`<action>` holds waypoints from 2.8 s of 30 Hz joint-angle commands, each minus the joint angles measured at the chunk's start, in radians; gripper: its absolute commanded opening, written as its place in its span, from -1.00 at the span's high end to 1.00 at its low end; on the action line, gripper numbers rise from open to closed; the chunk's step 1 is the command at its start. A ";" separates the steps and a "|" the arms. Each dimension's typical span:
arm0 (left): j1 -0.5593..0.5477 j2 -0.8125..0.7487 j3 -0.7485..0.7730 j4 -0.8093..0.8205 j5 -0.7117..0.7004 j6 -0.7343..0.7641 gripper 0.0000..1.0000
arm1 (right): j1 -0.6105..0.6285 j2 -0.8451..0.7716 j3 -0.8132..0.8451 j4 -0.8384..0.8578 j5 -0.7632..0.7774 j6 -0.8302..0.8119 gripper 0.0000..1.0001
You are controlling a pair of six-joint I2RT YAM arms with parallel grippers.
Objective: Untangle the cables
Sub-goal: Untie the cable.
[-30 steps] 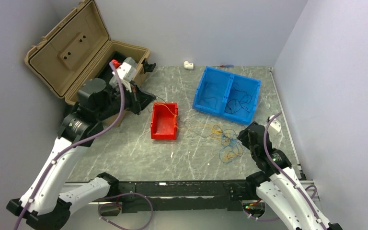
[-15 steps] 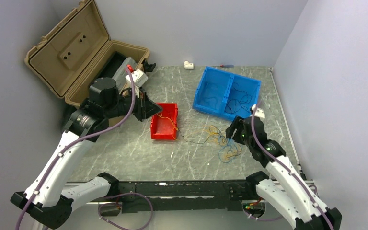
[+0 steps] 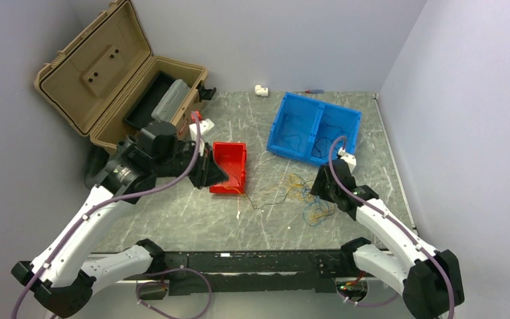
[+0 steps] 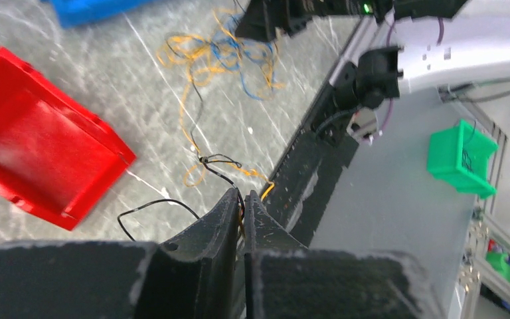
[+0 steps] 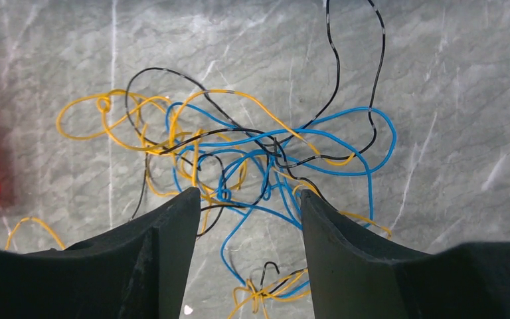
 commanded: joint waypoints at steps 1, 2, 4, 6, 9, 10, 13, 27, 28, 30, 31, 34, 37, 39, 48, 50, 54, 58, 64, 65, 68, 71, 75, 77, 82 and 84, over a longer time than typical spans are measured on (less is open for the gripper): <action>-0.109 -0.017 -0.066 0.031 -0.036 -0.032 0.75 | -0.003 0.047 -0.045 0.104 -0.006 0.039 -0.17; -0.136 -0.010 -0.075 0.031 -0.044 -0.037 0.75 | -0.003 0.058 -0.058 0.133 -0.026 0.045 -0.16; -0.187 0.008 -0.073 0.011 -0.053 -0.030 0.73 | -0.002 0.087 -0.077 0.193 -0.082 0.052 -0.13; -0.233 0.026 -0.061 -0.021 -0.098 -0.020 0.65 | -0.003 0.113 -0.078 0.245 -0.145 0.041 -0.07; -0.260 0.032 -0.054 -0.053 -0.180 -0.016 0.10 | -0.003 0.136 -0.046 0.263 -0.212 0.007 0.35; -0.262 0.028 -0.056 -0.048 -0.199 -0.021 -0.15 | -0.003 0.131 -0.035 0.262 -0.221 -0.010 0.53; -0.263 0.006 -0.083 0.022 -0.229 -0.032 -0.59 | -0.002 0.071 -0.019 0.259 -0.232 -0.035 0.79; -0.267 0.208 -0.191 0.560 -0.168 -0.137 -0.65 | -0.003 -0.225 0.096 0.065 -0.228 -0.035 0.00; -0.269 0.231 -0.204 0.611 -0.160 -0.157 -0.64 | -0.003 -0.224 0.104 0.046 -0.218 -0.032 -0.25; -0.276 0.285 -0.208 0.682 -0.152 -0.191 -0.62 | -0.003 -0.226 0.115 0.004 -0.181 -0.025 -0.40; -0.283 0.312 -0.202 0.702 -0.154 -0.204 -0.61 | -0.003 -0.228 0.121 -0.032 -0.139 -0.010 -0.41; -0.309 0.408 -0.164 0.727 -0.186 -0.214 -0.58 | -0.003 -0.216 0.127 -0.144 0.058 0.067 -0.30; -0.339 0.513 -0.108 0.718 -0.231 -0.211 -0.54 | -0.005 -0.185 0.121 -0.232 0.180 0.143 -0.23; -0.354 0.588 -0.076 0.722 -0.253 -0.220 -0.52 | -0.009 -0.184 0.112 -0.257 0.206 0.175 -0.22; -0.374 0.882 0.117 0.718 -0.284 -0.212 -0.49 | -0.046 -0.208 0.027 -0.214 0.131 0.240 -0.24; -0.374 0.919 0.169 0.678 -0.317 -0.189 -0.49 | -0.060 -0.202 0.018 -0.200 0.100 0.262 -0.25; -0.374 0.963 0.236 0.629 -0.367 -0.129 -0.52 | -0.076 -0.212 0.005 -0.198 0.067 0.365 -0.22; -0.373 1.009 0.295 0.601 -0.374 -0.098 -0.51 | -0.088 -0.229 -0.023 -0.194 0.051 0.476 -0.19; -0.339 1.070 0.320 0.653 -0.273 -0.150 -0.49 | -0.100 -0.241 -0.025 -0.197 0.073 0.572 -0.18; -0.332 1.076 0.318 0.663 -0.253 -0.162 -0.48 | -0.104 -0.244 -0.025 -0.196 0.078 0.583 -0.18; -0.326 1.084 0.318 0.679 -0.237 -0.165 -0.48 | -0.119 -0.249 -0.026 -0.180 0.071 0.601 -0.17; -0.326 1.086 0.321 0.686 -0.225 -0.149 -0.48 | -0.143 -0.222 -0.022 -0.150 0.028 0.594 -0.17; -0.325 1.097 0.331 0.683 -0.220 -0.129 -0.47 | -0.173 -0.161 -0.020 -0.106 -0.040 0.592 -0.14; -0.325 1.104 0.337 0.676 -0.224 -0.120 -0.47 | -0.182 -0.141 -0.030 -0.078 -0.071 0.598 -0.11; -0.324 1.137 0.365 0.649 -0.199 -0.114 -0.40 | -0.202 -0.110 -0.053 -0.033 -0.124 0.622 -0.06; -0.325 1.142 0.362 0.660 -0.180 -0.120 -0.37 | -0.206 -0.103 -0.066 -0.019 -0.131 0.633 -0.04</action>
